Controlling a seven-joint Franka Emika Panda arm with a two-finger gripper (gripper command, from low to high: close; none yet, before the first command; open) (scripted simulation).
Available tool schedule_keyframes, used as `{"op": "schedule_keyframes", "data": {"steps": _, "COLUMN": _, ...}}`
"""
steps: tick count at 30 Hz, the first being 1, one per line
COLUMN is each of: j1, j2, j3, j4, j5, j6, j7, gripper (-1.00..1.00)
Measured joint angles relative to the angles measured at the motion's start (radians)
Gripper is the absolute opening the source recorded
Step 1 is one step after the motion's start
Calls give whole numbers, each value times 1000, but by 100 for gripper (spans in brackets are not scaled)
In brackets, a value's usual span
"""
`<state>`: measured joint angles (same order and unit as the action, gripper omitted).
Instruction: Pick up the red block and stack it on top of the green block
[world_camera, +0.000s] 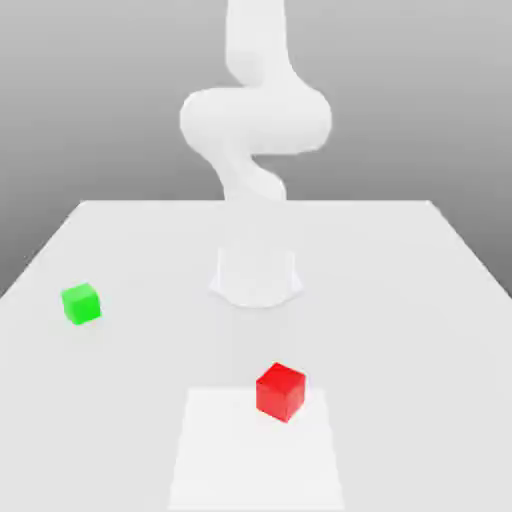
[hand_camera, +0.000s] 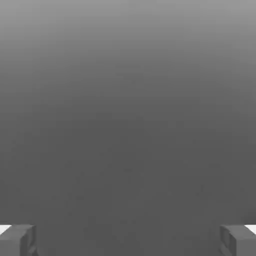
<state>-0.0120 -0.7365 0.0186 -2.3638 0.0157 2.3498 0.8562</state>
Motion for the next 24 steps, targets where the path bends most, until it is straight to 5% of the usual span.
{"op": "schedule_keyframes", "data": {"steps": 16, "j1": -79, "j2": 533, "j3": 183, "j4": -495, "j5": 64, "j6": 403, "j7": 504, "gripper": 0}}
{"op": "schedule_keyframes", "data": {"steps": 20, "j1": -86, "j2": 753, "j3": 171, "j4": -535, "j5": -40, "j6": 572, "j7": 652, "gripper": 0}}
{"op": "schedule_keyframes", "data": {"steps": 24, "j1": 7, "j2": 905, "j3": 55, "j4": -518, "j5": -140, "j6": 700, "j7": 730, "gripper": 0}}
